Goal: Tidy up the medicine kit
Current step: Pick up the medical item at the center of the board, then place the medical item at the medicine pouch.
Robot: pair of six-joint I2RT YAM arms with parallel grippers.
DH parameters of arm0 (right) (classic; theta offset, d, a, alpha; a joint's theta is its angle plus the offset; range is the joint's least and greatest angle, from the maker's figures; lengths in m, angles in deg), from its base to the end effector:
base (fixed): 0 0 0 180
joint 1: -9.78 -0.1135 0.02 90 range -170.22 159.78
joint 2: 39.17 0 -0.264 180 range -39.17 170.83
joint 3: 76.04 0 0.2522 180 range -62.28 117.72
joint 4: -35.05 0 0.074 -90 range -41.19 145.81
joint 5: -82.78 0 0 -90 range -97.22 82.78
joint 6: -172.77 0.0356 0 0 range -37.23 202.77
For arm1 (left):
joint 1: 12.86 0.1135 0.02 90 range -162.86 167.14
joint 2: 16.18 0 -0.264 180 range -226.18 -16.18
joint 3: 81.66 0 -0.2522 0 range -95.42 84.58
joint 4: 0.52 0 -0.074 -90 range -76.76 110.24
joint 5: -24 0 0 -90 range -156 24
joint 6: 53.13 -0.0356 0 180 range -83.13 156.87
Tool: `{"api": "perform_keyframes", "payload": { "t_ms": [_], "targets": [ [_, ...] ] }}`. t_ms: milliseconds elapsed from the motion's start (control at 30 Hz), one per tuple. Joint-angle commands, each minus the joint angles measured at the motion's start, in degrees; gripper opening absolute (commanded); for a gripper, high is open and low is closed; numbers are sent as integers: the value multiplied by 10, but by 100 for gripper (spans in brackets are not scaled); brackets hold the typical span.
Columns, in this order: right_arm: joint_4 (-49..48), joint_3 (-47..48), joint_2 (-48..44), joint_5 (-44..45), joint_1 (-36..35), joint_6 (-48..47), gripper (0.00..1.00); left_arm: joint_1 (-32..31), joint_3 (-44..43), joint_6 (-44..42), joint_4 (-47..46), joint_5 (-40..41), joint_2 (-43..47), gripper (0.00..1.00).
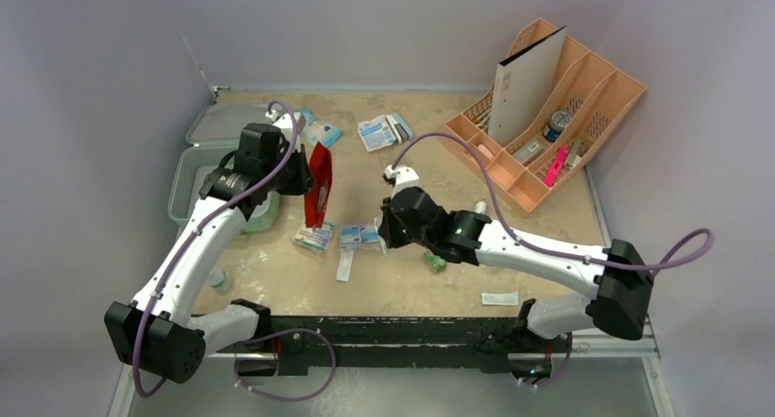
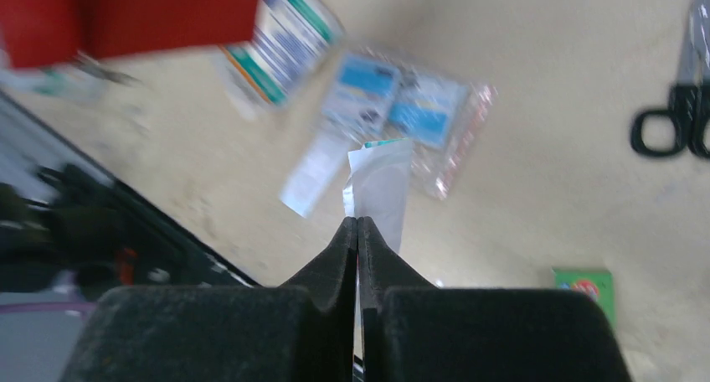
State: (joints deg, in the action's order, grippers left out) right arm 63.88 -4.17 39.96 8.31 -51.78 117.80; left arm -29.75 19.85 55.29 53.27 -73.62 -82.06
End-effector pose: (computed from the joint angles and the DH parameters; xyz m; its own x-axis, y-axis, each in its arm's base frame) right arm 0.1550 0.2662 0.2771 -0.6569 -0.0516 -0.7522 -0.4483 0.8288 0.3347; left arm 0.2287 -0.0744 0.3376 -0.7189 -0.1090 -0.6865 0.1647 0.9328 -0.3207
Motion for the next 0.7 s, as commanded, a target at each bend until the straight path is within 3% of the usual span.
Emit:
{"api": "perform_keyframes", "payload": {
  "t_ms": [0, 400, 667],
  "targets": [
    [-161, -2, -35, -52, 28, 61, 0, 2, 6, -1, -27, -24, 6, 0],
    [-404, 89, 83, -113, 60, 200, 0, 2, 12, 1, -40, -47, 15, 0],
    [-451, 137, 160, -97, 74, 217, 0, 2, 12, 1, -40, -50, 15, 0]
  ]
}}
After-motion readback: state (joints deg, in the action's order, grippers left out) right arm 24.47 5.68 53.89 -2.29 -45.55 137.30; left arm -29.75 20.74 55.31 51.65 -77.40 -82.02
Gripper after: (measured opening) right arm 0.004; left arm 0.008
